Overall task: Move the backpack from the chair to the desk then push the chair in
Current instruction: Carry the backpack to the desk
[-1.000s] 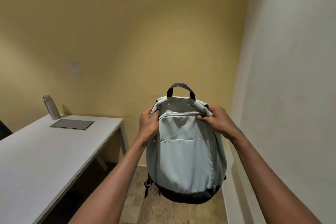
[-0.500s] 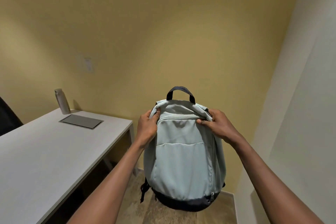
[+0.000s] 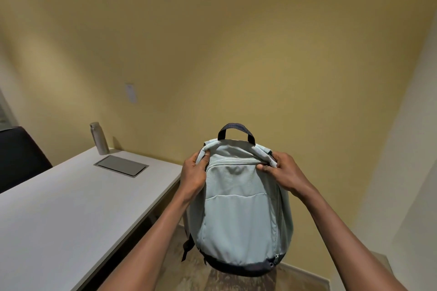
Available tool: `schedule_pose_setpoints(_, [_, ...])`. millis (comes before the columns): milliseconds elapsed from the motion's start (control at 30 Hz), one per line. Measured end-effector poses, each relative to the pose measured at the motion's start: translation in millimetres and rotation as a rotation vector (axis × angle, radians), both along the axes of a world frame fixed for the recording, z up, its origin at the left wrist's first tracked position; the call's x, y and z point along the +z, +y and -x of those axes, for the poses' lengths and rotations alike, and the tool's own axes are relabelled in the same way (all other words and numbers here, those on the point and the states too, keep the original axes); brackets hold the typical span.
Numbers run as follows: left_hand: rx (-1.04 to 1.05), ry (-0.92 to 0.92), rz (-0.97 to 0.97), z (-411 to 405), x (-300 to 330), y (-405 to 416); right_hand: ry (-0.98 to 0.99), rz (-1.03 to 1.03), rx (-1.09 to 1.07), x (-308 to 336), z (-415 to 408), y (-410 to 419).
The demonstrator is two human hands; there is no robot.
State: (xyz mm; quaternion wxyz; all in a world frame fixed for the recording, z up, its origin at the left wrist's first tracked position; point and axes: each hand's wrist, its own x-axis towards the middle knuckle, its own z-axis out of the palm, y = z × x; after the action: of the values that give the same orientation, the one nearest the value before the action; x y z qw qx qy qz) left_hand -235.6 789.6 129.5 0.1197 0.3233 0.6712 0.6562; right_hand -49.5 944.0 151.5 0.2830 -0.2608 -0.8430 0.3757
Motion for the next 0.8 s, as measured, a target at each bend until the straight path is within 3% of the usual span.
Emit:
schedule_pose_setpoints(433, [0.019,-0.038,0.065,38,-1,74,0.030,-0.015,0.118,-4,42,98])
schedule_pose_setpoints(800, [0.248,-0.027,0.009,96,-17,125,0.052,0.007,0.150,-18,119,149])
